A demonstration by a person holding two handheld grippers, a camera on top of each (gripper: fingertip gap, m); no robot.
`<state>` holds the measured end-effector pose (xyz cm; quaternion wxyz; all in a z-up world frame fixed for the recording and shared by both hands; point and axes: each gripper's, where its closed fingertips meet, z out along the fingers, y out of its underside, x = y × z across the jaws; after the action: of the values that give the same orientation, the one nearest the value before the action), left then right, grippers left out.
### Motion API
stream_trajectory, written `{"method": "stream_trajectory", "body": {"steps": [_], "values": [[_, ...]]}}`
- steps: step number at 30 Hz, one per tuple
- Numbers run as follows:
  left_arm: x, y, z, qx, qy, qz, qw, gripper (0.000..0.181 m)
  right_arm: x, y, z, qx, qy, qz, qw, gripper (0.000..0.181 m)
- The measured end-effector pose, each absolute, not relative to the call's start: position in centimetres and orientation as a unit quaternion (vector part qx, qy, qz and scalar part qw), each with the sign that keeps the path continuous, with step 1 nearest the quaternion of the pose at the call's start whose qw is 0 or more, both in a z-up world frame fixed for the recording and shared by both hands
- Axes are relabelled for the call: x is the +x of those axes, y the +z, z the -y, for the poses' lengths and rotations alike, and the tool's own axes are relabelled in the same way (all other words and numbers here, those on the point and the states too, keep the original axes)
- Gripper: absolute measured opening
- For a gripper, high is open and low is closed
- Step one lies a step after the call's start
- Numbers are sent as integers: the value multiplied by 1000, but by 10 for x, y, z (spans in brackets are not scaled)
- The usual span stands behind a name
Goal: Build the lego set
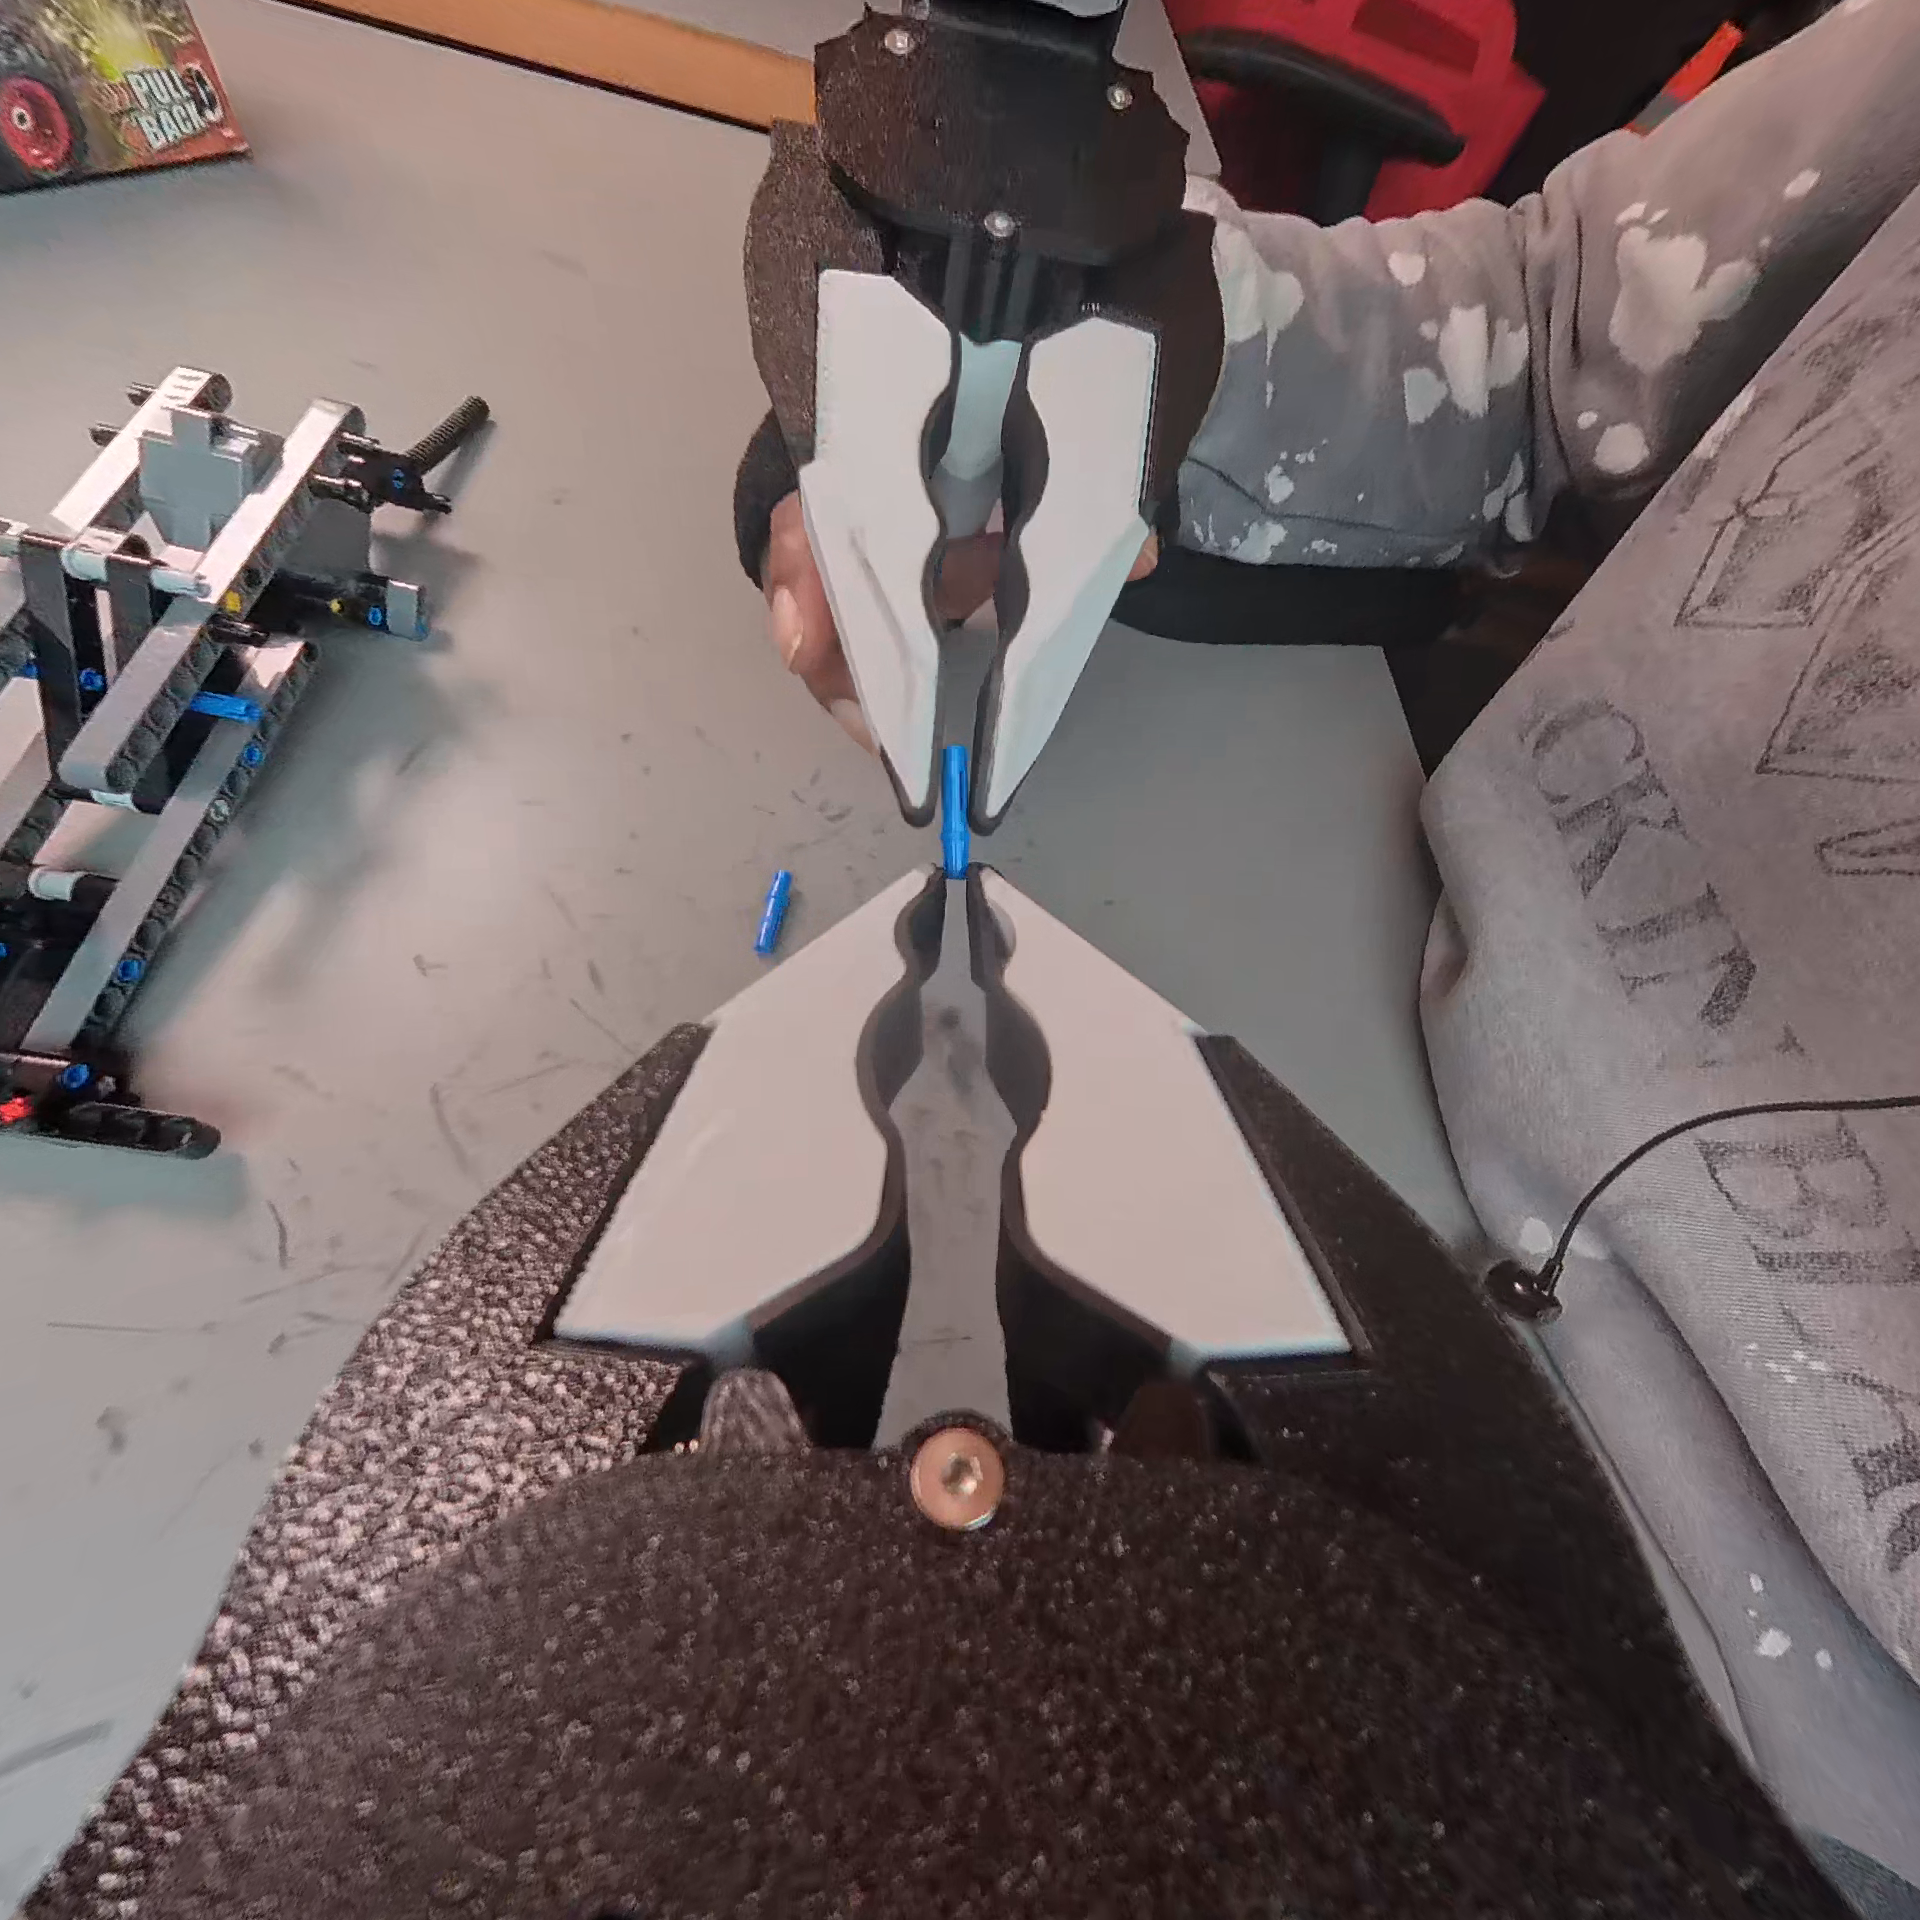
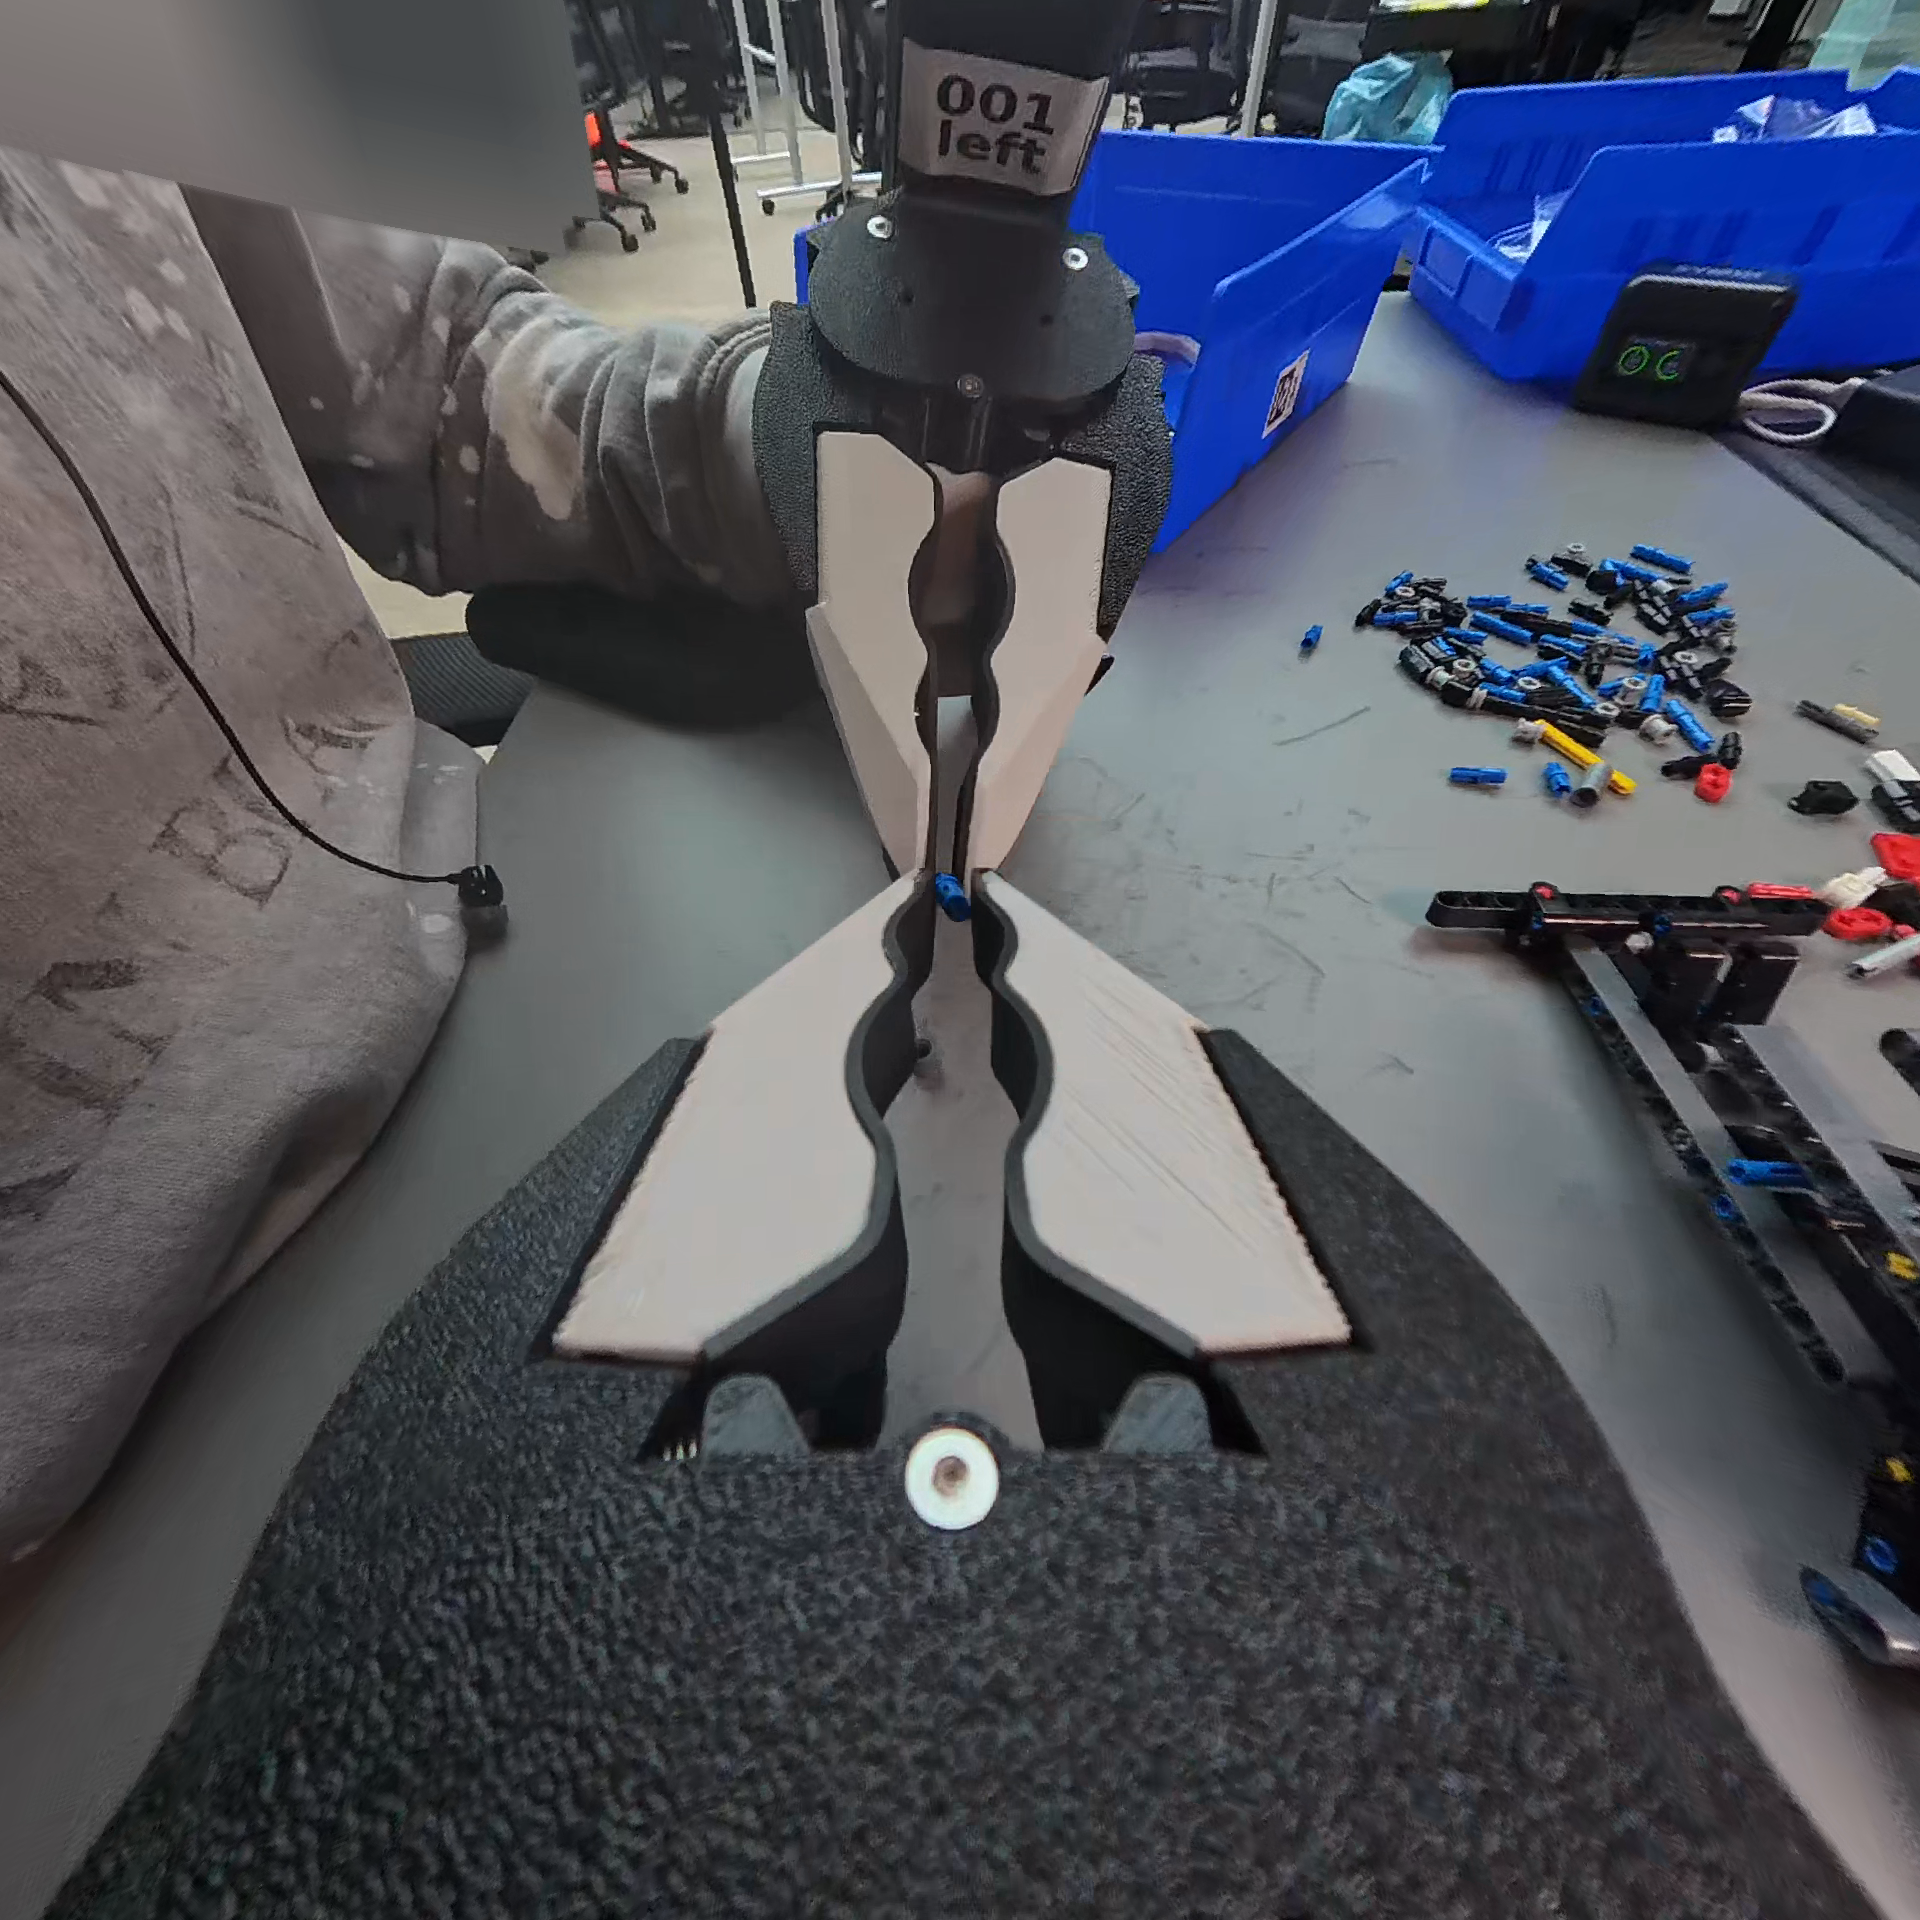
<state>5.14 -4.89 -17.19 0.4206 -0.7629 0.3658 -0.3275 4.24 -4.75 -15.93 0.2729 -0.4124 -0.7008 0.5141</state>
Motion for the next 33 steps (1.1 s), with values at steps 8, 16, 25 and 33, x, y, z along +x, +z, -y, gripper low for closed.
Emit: {"method": "stream_trajectory", "body": {"steps": [8, 16, 25, 33], "values": [[49, -175, 49, -767, -332, -360, 414, 6, 43, -164, 48, -418, 500, 712, 263, 4], [42, -223, 62, -812, -245, -421, 321, 18, 49, -208, 57, -418, 336, 820, 200, 4], [48, -236, 61, -813, -207, -439, 320, 10, 47, -223, 58, -394, 212, 883, 143, 4], [46, -236, 58, -791, -191, -468, 344, 5, 46, -224, 57, -359, 144, 916, 109, 4]]}}
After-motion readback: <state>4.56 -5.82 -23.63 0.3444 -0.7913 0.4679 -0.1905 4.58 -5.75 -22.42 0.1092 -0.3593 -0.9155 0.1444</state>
